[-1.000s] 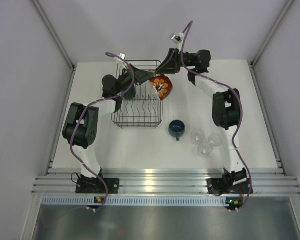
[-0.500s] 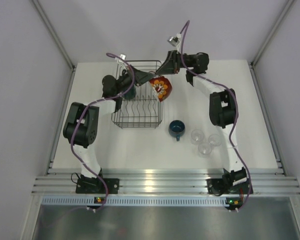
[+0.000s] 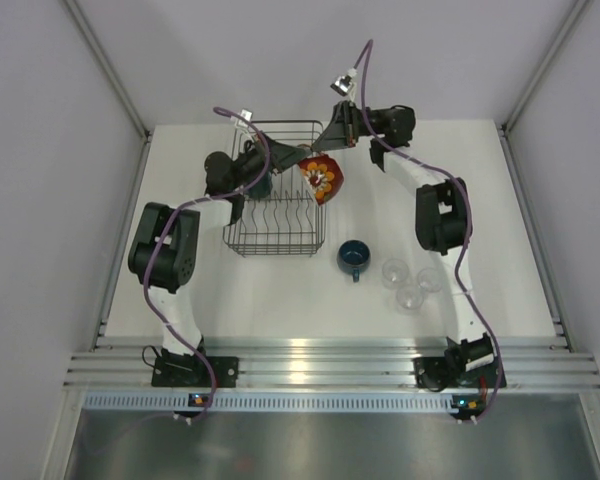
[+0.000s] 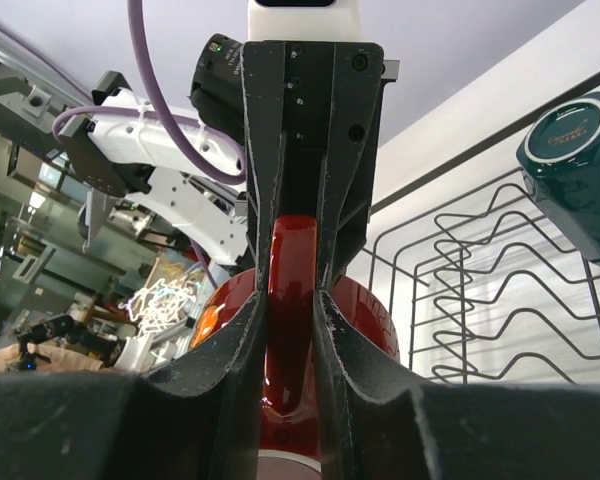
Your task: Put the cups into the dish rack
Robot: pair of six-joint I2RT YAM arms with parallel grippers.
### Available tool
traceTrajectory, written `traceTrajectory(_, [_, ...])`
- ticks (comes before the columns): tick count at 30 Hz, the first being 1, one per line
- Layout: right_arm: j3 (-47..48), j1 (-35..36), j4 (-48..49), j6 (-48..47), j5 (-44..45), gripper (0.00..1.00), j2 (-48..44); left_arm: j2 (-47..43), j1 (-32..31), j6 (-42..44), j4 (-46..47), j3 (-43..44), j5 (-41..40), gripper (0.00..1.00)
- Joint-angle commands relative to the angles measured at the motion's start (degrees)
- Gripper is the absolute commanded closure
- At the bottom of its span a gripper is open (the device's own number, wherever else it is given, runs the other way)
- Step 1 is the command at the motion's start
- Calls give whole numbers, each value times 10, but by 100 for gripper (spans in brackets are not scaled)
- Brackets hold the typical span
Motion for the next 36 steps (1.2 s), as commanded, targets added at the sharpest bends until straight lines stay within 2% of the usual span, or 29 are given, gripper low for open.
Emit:
traceTrajectory(1, [37,30,178,28,-93,100,1,0,18,-12,264,31,-61,100])
traceTrajectory(21, [52,33,173,31,-87,100,2,44,21,-16,263,40,-53,100])
traceTrajectory(26, [54,32,153,14,-71,100,12,17,21,15,263,11,-71,100])
traceTrajectory(32, [50,21,91,-47,-39,96,14,-25,21,35,263,-18,-73,100])
traceTrajectory(35, [31,14,11,-126,-17,94,-7,-29,21,34,263,-19,-69,100])
traceTrajectory(36, [15,13,-19,-182,-11,93,-16,-29,21,35,264,-20,-68,100])
